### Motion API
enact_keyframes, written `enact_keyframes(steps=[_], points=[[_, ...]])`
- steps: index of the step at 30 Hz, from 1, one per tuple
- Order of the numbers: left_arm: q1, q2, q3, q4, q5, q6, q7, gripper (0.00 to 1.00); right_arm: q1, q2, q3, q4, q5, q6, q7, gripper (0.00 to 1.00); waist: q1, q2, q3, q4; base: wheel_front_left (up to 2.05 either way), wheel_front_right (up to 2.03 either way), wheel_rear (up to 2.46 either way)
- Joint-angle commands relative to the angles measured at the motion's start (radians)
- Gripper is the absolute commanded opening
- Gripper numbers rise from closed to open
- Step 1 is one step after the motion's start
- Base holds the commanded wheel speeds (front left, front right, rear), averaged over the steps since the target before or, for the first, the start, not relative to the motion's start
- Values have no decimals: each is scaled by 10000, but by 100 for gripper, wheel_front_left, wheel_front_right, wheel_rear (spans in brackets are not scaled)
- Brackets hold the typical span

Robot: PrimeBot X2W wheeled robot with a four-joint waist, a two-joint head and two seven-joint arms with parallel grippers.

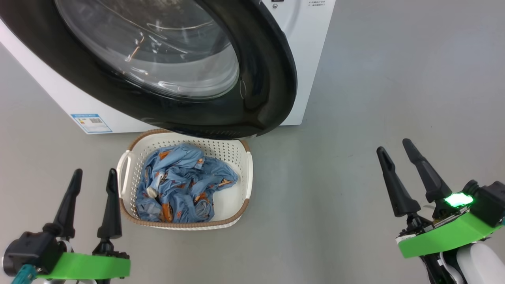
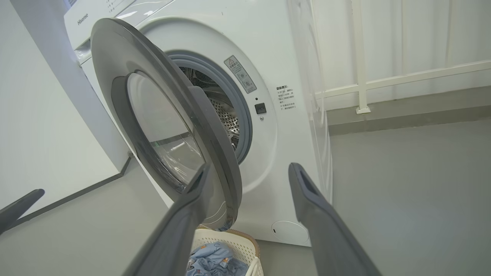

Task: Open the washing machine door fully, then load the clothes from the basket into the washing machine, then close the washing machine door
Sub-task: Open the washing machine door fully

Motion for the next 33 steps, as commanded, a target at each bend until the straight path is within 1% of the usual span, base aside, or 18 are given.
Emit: enact_keyframes(steps=[1,7,16,33], points=[[30,106,432,-371,156,-33,-78,100,203,15,6,-180,-264,16,-118,100,0,0,-48,5,0,0,0],[389,62,627,-532,269,-33,-78,100,368,209,-245,-47,-565,16,-119,100,0,0,-224,-39,0,0,0],[637,-14,673,-567,351,-33,-78,100,507,206,-475,78,-694,16,-119,100,0,0,-372,-49,0,0,0],[642,35,600,-614,353,-33,-78,100,477,191,-439,243,-696,16,-120,100,0,0,-394,-8,0,0,0]])
